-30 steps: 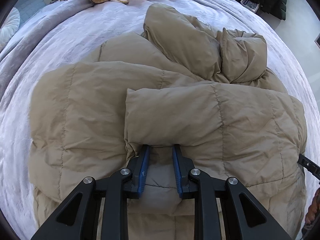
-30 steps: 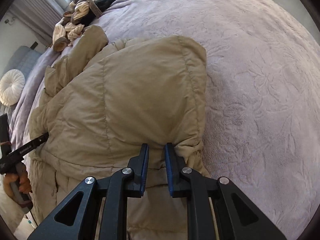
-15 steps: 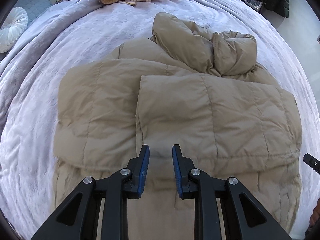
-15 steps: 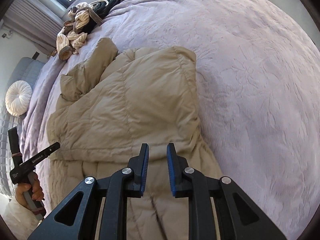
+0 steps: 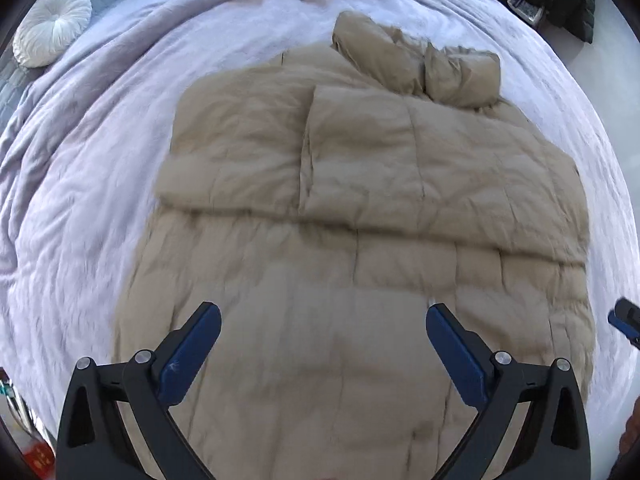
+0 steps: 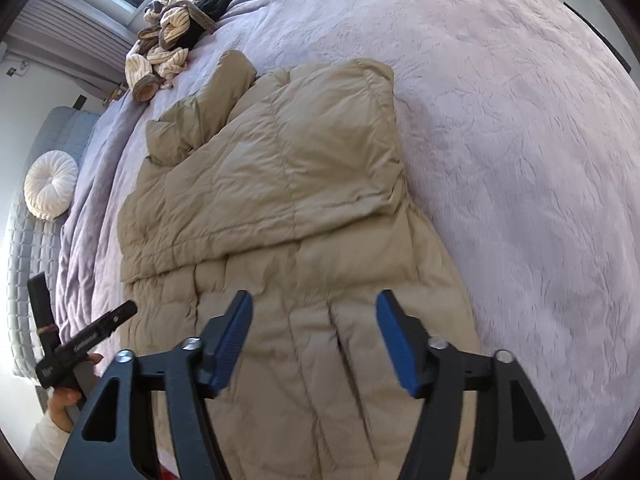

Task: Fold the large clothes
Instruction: 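Move both open grippers to the coat's hem edge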

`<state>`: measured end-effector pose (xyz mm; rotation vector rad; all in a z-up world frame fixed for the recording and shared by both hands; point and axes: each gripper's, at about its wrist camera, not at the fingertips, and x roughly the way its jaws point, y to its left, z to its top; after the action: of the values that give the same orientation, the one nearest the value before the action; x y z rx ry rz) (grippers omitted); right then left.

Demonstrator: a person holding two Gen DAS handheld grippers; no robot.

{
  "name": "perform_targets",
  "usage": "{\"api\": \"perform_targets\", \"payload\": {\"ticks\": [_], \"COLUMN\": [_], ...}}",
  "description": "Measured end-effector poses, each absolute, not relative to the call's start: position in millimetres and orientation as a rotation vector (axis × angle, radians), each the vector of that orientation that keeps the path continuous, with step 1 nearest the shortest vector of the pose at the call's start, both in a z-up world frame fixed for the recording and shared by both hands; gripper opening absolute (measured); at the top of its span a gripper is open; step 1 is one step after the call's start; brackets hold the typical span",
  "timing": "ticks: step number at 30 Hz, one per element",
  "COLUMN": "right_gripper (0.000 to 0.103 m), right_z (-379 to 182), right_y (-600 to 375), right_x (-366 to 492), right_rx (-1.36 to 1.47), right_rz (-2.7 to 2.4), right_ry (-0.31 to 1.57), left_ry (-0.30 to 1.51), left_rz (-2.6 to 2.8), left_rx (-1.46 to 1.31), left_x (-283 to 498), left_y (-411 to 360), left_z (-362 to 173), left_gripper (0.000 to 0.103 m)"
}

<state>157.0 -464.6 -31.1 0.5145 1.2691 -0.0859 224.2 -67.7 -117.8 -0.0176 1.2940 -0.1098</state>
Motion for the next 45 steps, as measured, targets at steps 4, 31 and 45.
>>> {"api": "perform_targets", "payload": {"ticks": [4,31,45], "right_gripper": [0.073,0.103,0.103], "right_z": [-26,-32,-44], "right_y": [-461,-378,-372], "right_x": [144,23,-25], "right_rx": [0.518,0.707,0.873], "right_rz": [-0.074,-0.142,-0.247], "right_ry": [1.288,1.347,1.350], "left_ry": [1.318,1.368,1.410], "left_rz": [-0.070,-0.092,-0.149], "left_rx": [-0.050,0.029,-0.160], "left_x": [197,74,41], "left_y": [-58,36,98], "left_z": [-115,-124,-134], "left_gripper": [0.103,0.103,0.103]}}
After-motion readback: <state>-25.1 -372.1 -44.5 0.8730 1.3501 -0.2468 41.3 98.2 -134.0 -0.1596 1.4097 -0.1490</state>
